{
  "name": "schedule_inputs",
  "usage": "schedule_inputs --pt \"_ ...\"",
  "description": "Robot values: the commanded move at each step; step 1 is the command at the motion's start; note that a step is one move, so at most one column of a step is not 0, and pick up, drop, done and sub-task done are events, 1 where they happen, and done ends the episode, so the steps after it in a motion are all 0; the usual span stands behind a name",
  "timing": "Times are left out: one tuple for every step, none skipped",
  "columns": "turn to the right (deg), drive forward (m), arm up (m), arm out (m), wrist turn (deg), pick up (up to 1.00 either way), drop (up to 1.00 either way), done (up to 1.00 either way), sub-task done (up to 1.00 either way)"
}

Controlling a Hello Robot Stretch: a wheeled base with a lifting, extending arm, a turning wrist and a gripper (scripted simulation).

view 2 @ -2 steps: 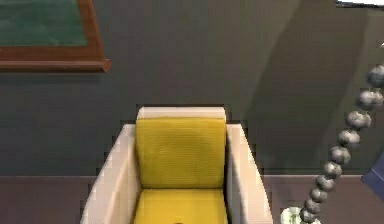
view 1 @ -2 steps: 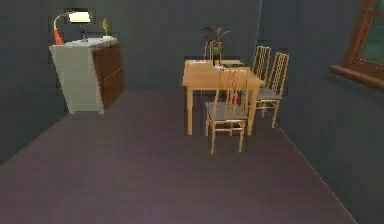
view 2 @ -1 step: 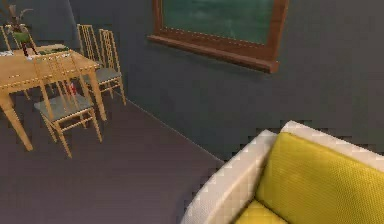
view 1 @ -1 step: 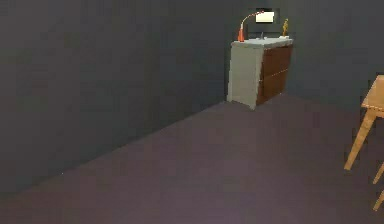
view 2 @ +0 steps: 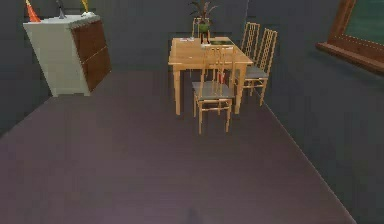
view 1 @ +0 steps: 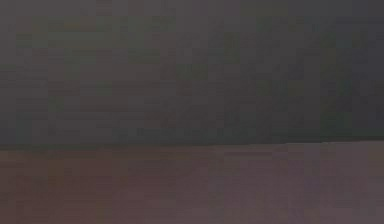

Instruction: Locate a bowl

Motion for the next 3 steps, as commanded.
schedule_inputs --pt "0.0 0.15 0.0 0.0 0.0 0.0 0.0 0.0 0.0" --pt "45.0 0.0 0.0 0.0 0.0 0.0 0.0 0.0 0.0" --pt "39.0 0.0 0.0 0.0 0.0 0.0 0.0 0.0 0.0"
